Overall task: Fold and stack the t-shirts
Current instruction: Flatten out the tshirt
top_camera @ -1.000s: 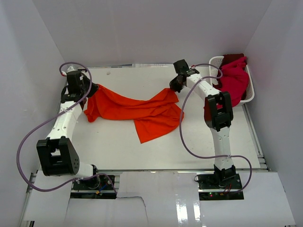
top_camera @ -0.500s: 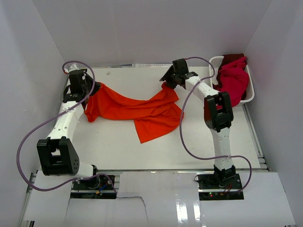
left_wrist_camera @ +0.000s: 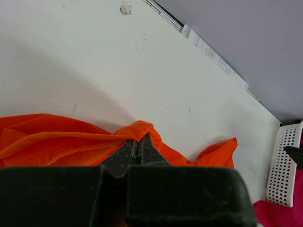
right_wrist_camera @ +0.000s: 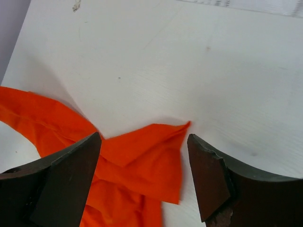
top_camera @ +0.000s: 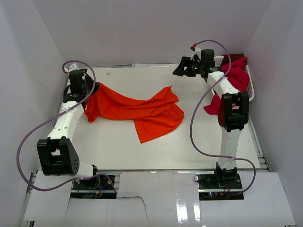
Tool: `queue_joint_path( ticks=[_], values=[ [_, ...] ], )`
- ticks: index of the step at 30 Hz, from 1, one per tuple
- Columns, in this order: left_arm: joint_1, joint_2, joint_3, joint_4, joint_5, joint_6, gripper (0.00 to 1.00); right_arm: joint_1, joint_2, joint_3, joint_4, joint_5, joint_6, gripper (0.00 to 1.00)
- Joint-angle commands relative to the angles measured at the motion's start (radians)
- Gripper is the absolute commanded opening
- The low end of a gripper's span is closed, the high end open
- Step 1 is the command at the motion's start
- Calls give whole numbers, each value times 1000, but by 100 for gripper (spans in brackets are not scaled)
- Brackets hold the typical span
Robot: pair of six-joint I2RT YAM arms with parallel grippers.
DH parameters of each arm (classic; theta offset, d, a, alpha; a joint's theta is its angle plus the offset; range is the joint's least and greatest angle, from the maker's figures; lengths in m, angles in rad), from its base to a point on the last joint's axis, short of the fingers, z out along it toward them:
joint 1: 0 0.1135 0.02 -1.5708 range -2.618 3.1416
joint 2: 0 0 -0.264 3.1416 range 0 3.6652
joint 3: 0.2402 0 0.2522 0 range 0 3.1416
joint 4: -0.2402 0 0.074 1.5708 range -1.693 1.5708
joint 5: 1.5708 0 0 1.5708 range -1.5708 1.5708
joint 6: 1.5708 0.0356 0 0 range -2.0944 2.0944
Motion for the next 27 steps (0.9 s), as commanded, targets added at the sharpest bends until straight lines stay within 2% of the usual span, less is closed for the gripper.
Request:
queue_joint_path(
  ticks=[1,5,12,14,15,16,22,27],
  values=[
    [-5,-31,24,21,-3,25,0,-68,-10,21,13,-174,-165,80],
    [-5,-26,37,14,1,36,0,-109,88,113,-111,-203,-239,78],
    [-5,-19,56,1,1,45,0,-108,194,152,-111,-291,-238,65],
    [-5,-14,60,-2,1,52,0,-105,201,140,-116,-318,-276,65],
    [-5,-11,65,-3,1,53,0,-105,202,123,-114,-316,-309,71],
    [-5,-10,65,-6,1,53,0,-105,204,120,-117,-314,-345,73],
    [-5,23,94,-9,43,72,0,-106,239,144,-133,-343,-460,69],
    [-5,43,108,-13,54,88,0,-106,253,143,-126,-366,-598,73]
  ],
)
